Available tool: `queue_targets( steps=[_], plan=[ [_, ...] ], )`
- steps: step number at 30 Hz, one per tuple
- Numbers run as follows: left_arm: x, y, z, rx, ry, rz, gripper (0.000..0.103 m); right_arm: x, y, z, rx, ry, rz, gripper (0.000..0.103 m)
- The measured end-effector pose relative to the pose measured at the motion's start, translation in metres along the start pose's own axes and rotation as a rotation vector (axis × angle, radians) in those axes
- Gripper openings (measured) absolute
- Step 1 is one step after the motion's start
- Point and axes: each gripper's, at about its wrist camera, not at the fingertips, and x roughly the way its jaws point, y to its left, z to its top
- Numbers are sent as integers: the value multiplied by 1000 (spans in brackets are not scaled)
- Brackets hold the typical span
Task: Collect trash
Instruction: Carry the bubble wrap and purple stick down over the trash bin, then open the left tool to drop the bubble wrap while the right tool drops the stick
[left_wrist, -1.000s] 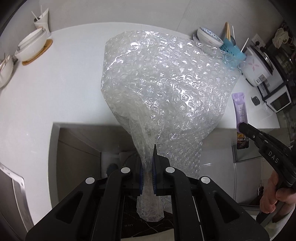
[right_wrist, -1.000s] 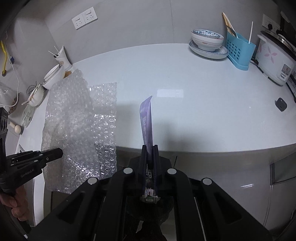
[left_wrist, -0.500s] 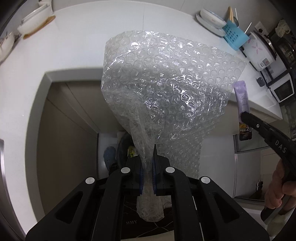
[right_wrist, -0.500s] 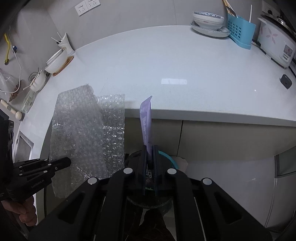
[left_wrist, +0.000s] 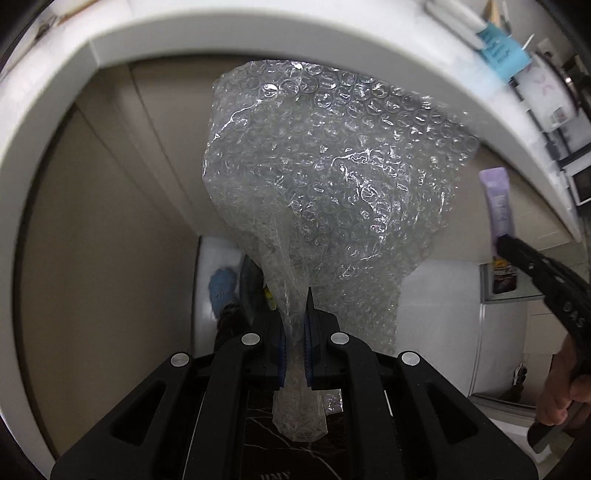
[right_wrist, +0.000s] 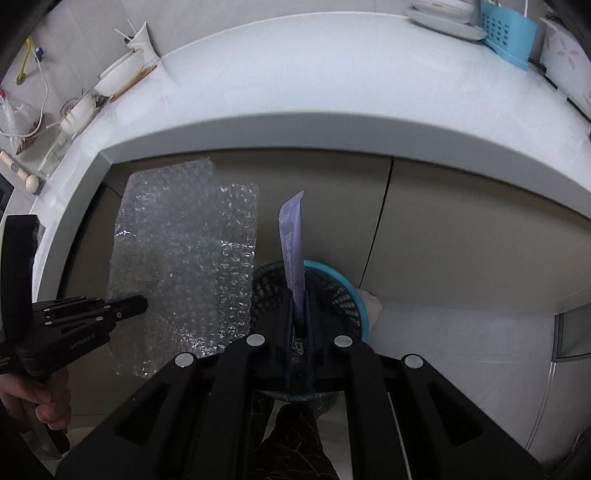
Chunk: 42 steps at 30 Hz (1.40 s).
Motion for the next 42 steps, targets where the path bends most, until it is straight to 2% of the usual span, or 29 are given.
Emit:
queue_targets(
  steps=[14,17,23,27,29,34,38,41,42],
  plan=[
    [70,0,5,-46,91,70,6,55,-14,-11,57,111,19,5],
    [86,-10,13,-28,112,110,6,55,-16,-14,67,133,19,5],
    [101,-30,20,-3,129,128,7,49,-20,-15,64,142,36,5],
    [104,-40,21,21,134,127,12,47,-21,-15,58,137,26,5],
    [104,-23,17,30,132,137,14,45,-24,-15,70,135,28,5],
    [108,-21,17,18,131,146,18,37,-31,-16,70,128,17,5],
    [110,-28,16,21,123,149,31,35,-34,-17,67,127,0,5],
    [113,-32,13,27,114,145,34,37,-35,-16,66,129,-4,5],
    [112,-32,13,28,110,146,38,37,-34,-16,66,130,-4,5]
  ],
)
